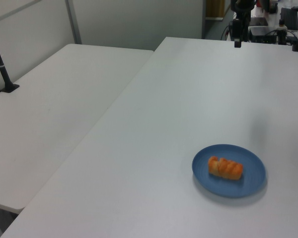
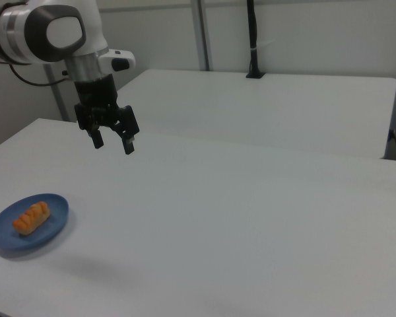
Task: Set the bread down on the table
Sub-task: 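Move the gripper over the orange bread roll on the blue plate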
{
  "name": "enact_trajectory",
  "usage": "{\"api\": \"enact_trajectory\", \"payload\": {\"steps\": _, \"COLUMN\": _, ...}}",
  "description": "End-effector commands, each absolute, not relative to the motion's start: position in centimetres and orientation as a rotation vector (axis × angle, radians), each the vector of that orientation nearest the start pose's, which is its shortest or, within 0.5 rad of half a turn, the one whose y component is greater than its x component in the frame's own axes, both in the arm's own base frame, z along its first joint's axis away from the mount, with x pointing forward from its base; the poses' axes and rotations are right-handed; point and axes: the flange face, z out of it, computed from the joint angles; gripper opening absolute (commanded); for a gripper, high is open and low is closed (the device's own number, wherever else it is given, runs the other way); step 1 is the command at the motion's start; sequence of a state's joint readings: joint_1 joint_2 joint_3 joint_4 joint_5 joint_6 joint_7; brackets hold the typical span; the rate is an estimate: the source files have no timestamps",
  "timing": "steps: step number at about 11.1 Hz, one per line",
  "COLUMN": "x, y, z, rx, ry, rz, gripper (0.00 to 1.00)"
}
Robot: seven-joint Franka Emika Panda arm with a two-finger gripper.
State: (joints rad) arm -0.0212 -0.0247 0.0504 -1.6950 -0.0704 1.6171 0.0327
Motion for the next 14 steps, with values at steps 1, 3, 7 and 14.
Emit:
{"api": "enact_trajectory", "payload": {"steps": 1, "x": 54.6, "y": 0.6, "z": 58.5, "rx": -3.195, "ry": -0.003, "rz": 0.091, "gripper": 1.00}}
{"api": "enact_trajectory", "payload": {"steps": 3, "x": 54.8, "y": 0.6, "z": 58.2, "rx": -3.196, "ry": -0.008, "rz": 0.096, "gripper": 1.00}}
{"api": "enact_trajectory", "payload": {"steps": 7, "x": 54.9, "y": 5.3, "z": 58.1, "rx": -3.194, "ry": -0.102, "rz": 0.048, "gripper": 1.00}}
{"api": "enact_trajectory", "payload": {"steps": 14, "x": 50.2, "y": 23.1, "z": 51.2, "rx": -3.166, "ry": -0.148, "rz": 0.025, "gripper": 1.00}}
